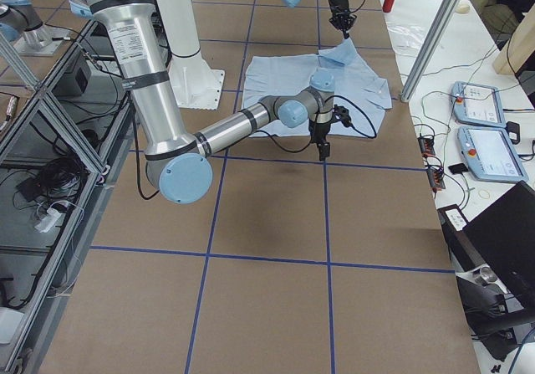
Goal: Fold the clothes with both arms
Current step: 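Grasp the other sleeve cuff with the left gripper while the right gripper withdraws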
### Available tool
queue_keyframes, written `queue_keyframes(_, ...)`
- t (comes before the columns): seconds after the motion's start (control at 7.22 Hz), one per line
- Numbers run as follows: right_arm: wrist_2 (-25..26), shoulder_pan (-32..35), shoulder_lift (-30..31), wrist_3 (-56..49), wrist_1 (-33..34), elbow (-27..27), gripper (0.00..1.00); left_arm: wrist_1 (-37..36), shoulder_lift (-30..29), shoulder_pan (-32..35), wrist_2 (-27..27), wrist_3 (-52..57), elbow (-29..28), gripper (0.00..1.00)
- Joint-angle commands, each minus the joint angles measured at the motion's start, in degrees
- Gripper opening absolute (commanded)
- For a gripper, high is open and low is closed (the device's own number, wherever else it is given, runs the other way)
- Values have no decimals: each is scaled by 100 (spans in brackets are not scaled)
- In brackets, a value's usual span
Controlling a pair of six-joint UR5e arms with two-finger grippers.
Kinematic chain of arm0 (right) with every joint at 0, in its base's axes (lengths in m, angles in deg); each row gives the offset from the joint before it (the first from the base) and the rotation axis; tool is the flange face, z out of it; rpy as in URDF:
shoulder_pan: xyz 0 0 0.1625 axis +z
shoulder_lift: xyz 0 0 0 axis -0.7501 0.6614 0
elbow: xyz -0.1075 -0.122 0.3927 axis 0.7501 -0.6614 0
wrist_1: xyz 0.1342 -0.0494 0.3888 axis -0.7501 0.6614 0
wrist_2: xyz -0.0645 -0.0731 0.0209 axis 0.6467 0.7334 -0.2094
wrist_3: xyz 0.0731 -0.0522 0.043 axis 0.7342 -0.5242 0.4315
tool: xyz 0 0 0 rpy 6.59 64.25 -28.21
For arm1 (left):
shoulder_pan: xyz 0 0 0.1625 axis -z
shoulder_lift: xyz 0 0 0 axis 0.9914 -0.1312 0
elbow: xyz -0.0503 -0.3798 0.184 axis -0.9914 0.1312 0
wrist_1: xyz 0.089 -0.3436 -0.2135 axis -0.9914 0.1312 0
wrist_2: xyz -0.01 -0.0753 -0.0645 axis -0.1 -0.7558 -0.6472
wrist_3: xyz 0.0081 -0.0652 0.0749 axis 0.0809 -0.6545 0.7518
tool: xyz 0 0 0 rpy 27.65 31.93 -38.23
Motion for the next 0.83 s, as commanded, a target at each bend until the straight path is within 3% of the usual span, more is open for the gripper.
queue_keyframes(0.0,-16,6,26,-4,-31,-54,100,836,-124,-522,110,-1077,-393,0)
queue_keyframes(0.69,-16,6,131,4,-75,-63,100,1391,-298,-972,751,-1466,-1052,0)
